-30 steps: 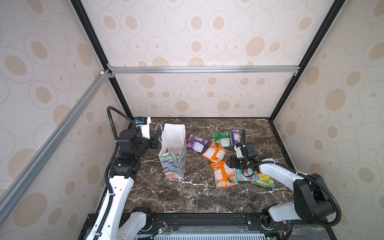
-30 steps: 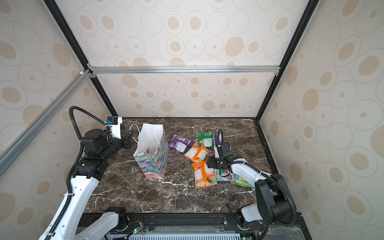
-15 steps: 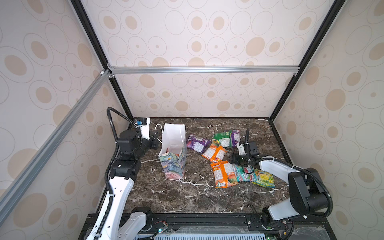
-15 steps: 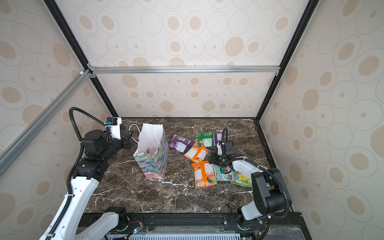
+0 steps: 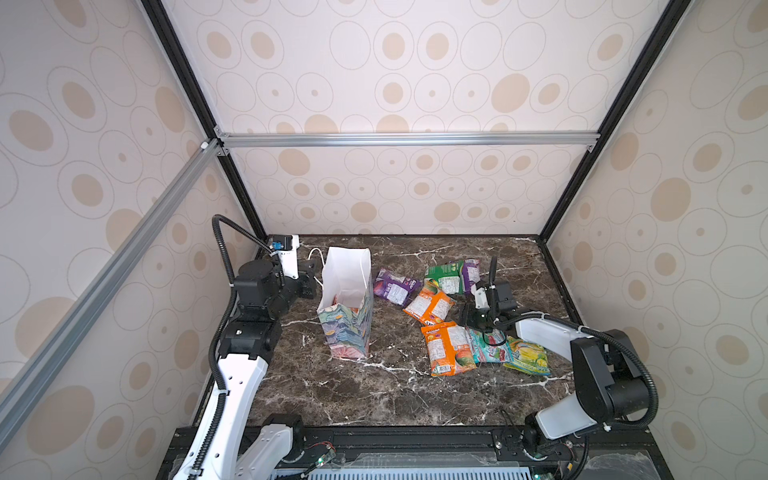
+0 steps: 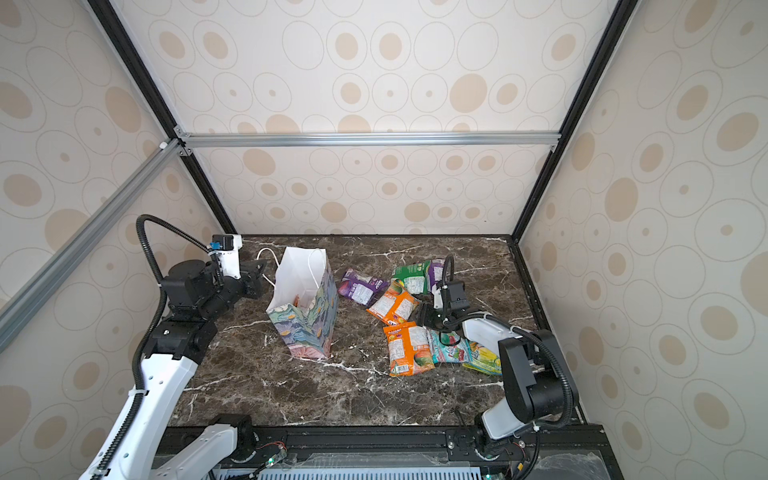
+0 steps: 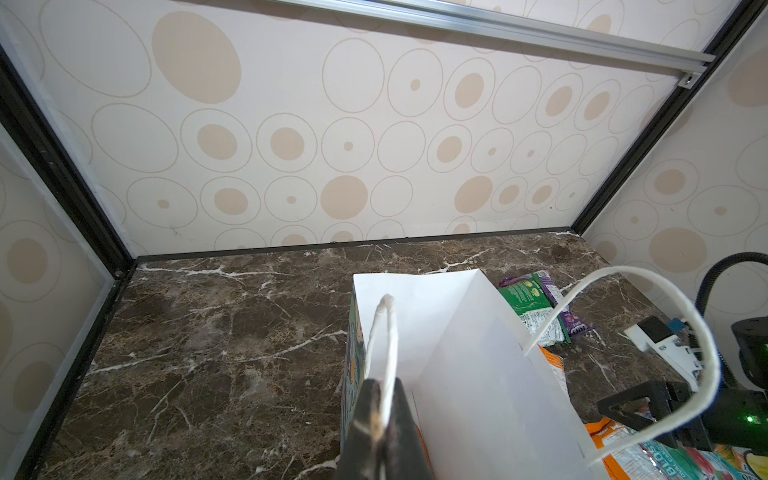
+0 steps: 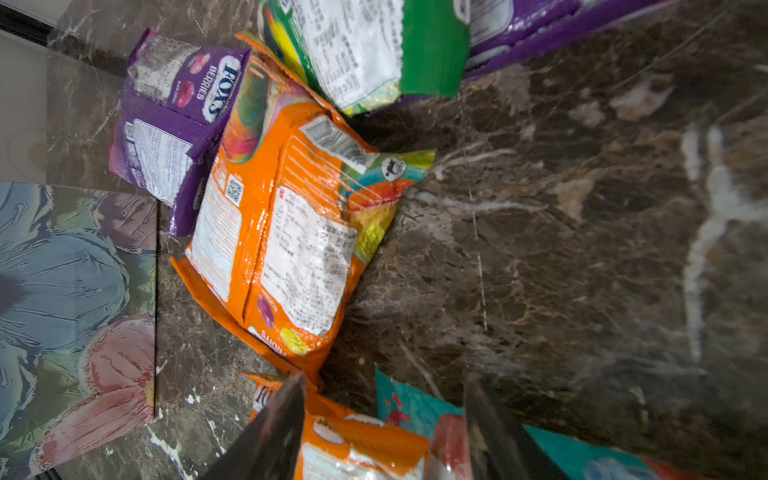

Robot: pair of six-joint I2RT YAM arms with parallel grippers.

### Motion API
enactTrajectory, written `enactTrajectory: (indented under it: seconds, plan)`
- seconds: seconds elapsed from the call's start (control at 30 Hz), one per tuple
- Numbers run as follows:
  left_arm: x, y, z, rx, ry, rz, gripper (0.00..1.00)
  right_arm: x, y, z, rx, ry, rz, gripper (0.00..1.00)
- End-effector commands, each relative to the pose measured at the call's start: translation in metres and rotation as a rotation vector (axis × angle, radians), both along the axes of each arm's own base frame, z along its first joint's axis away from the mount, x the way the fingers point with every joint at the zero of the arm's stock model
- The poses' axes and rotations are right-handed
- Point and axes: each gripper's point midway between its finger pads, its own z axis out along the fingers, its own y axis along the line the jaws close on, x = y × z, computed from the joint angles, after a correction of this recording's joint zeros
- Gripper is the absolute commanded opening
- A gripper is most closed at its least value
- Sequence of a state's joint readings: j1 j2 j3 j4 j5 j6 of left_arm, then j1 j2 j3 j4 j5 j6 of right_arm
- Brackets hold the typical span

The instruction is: Place the snacks into the paper bag

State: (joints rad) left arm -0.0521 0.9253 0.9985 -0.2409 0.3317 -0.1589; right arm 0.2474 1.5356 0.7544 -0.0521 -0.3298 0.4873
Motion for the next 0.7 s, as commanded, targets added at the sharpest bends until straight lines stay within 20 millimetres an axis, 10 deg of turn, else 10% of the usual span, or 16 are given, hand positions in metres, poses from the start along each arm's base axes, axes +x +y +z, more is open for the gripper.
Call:
enactTrajectory:
  seconds: [0.0,0.67]
  plan:
    - [-0.003,0.001,0.009,0.006,-0.030,-0.002,0.03,-0.004,0.008,-0.005,0.048,0.005,0.023,0.61]
    - [-0.005,0.001,0.012,0.000,-0.034,0.001,0.03,-0.019,0.008,0.004,0.059,0.009,0.042,0.49]
